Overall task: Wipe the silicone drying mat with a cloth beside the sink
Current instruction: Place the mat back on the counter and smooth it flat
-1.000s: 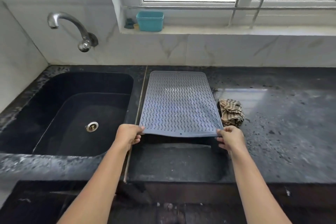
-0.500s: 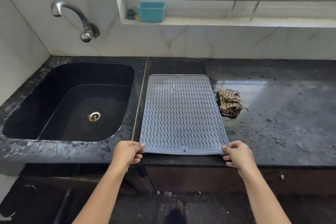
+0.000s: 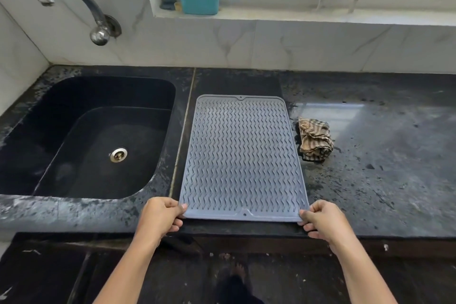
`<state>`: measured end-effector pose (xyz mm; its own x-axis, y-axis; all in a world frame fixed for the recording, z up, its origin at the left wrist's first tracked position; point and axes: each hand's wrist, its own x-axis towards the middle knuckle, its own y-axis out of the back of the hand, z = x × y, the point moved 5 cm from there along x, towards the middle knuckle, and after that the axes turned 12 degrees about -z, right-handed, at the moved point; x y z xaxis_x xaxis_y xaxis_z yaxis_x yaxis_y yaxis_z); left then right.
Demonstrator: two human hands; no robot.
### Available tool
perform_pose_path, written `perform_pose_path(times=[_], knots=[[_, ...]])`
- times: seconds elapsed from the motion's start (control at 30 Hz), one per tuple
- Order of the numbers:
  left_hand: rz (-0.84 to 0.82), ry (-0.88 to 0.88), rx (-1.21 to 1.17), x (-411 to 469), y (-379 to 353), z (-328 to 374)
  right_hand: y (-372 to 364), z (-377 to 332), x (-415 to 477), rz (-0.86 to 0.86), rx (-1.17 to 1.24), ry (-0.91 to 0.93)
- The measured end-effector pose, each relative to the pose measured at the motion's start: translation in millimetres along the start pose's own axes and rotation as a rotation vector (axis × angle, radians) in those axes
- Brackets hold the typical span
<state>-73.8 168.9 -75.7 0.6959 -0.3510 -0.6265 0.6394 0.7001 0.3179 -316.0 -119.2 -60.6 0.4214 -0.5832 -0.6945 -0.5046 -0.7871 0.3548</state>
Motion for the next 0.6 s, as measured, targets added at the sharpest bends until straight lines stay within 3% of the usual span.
perform_pose_path(times=[0.07,0.13,0.2,0.27,0.33,0.43,0.6], knots=[[-0.007,0.023,0.046,-7.2,-1.2,5.1,1.2,-1.3,-3.3,-0.017,-0.02,-0.042],[-0.016,0.062,0.221,-16.1,1.5,18.5,3.1,-9.9,-7.5,-0.02,-0.253,-0.091],[0.033,0.109,0.664,-21.9,8.1,45.2,8.9,-34.7,-16.4,0.079,-0.74,-0.139],[0.174,0.043,1.003,-16.2,9.1,87.0,9.1,-76.9,-19.7,0.196,-0.966,-0.033],[0.248,-0.164,1.042,5.0,-4.2,138.5,1.6,-125.7,-4.3,0.233,-0.918,0.198],[0.121,-0.421,1.06,61.8,-42.1,199.6,-16.1,-187.8,55.8,0.153,-0.801,0.422],[-0.091,-0.25,1.174,153.5,-64.1,224.7,-38.0,-230.7,156.3,-0.014,-0.902,0.412]])
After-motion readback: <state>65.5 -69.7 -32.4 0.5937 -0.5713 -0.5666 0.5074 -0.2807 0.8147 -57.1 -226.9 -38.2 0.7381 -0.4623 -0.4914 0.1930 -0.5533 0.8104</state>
